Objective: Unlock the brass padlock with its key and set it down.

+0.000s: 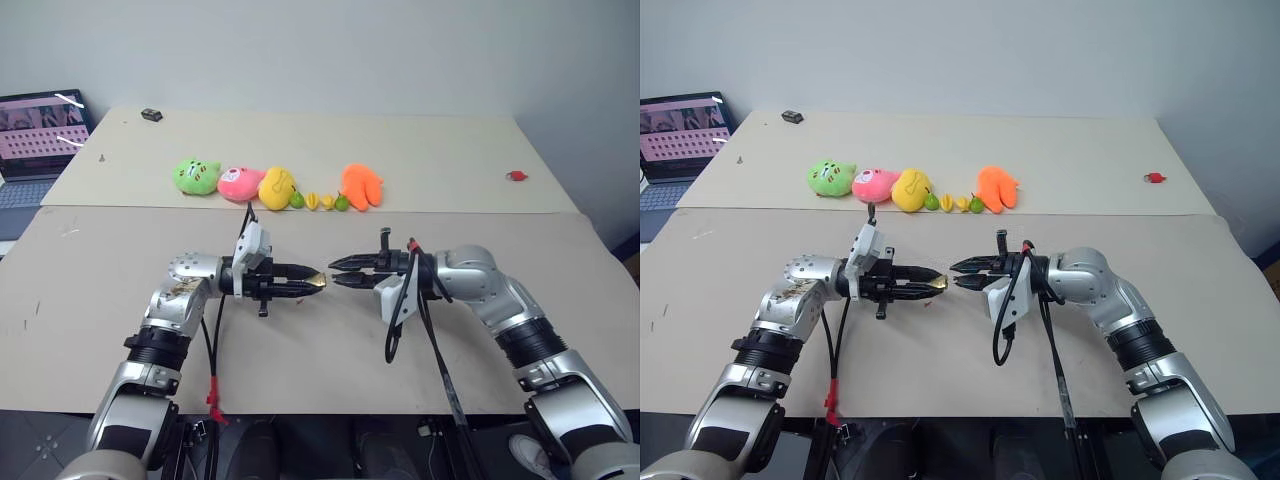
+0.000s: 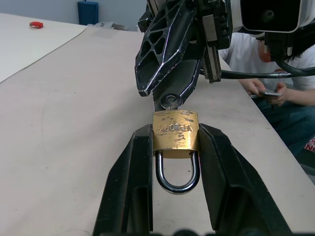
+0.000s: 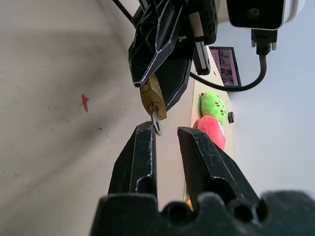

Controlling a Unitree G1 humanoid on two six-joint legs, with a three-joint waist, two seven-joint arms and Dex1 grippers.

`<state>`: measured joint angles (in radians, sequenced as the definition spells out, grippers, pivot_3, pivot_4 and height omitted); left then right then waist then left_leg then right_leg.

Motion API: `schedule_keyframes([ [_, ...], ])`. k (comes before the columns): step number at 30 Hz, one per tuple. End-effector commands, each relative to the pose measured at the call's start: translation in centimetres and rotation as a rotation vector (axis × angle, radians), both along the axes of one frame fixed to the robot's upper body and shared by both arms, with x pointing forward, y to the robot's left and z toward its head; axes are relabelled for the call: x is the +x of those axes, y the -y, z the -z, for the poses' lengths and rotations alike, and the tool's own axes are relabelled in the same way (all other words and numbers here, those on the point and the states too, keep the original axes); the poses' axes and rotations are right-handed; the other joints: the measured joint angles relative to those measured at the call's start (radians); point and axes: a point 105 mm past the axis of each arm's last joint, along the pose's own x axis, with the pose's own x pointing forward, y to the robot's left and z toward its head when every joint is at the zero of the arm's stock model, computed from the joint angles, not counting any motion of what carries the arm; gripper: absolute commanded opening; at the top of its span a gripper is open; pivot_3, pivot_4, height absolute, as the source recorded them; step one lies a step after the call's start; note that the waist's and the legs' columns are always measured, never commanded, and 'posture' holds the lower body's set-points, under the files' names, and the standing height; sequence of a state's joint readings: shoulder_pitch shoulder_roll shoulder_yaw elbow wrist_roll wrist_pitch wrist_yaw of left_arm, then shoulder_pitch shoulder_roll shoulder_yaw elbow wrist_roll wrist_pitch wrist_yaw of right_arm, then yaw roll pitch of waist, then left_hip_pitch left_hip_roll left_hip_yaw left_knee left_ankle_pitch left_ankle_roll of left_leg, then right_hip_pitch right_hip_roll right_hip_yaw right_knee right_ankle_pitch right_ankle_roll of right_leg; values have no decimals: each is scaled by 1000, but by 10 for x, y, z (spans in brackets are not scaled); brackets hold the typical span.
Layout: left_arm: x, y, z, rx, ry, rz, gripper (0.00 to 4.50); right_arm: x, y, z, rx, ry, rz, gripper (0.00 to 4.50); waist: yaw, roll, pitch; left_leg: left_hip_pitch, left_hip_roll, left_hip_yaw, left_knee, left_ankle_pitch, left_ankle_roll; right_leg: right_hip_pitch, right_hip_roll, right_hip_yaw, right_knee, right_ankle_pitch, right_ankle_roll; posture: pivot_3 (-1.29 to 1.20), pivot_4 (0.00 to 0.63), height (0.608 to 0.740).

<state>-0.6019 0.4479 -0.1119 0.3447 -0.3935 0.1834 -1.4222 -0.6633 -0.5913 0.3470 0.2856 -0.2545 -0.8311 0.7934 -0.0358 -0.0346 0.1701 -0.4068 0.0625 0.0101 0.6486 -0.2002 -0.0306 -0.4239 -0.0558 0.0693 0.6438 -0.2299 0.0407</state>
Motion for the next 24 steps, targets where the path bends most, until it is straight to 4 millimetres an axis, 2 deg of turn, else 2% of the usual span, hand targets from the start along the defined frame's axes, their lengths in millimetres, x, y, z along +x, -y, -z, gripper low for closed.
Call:
schedule_keyframes([
  [1, 3, 3, -15, -28, 25, 0, 787, -2, -4, -22, 56, 89, -39, 1046, -1, 0, 0, 0, 0, 0, 0, 0, 0, 0, 0, 0, 0, 0, 0, 0, 150, 722],
  [9, 4, 3, -18, -36, 16, -6, 787, -6, -4, -25, 51, 122, -80, 1046, -6, 0, 0, 0, 0, 0, 0, 0, 0, 0, 0, 0, 0, 0, 0, 0, 150, 722],
  [17, 2, 2, -16, -31, 16, -7, 787, -1, -3, -27, 49, 131, -75, 1046, -6, 0, 0, 0, 0, 0, 0, 0, 0, 0, 0, 0, 1, 0, 0, 0, 150, 722],
  [21, 2, 3, -18, -37, 19, -8, 787, 0, -2, -27, 48, 128, -77, 57, -6, 0, 0, 0, 0, 0, 0, 0, 0, 0, 0, 0, 1, 0, 0, 0, 150, 722],
  [24, 2, 4, -18, -39, 21, -8, 787, 1, -2, -28, 48, 133, -79, 11, -6, 0, 0, 0, 0, 0, 0, 0, 0, 0, 0, 0, 1, 0, 0, 0, 150, 722],
])
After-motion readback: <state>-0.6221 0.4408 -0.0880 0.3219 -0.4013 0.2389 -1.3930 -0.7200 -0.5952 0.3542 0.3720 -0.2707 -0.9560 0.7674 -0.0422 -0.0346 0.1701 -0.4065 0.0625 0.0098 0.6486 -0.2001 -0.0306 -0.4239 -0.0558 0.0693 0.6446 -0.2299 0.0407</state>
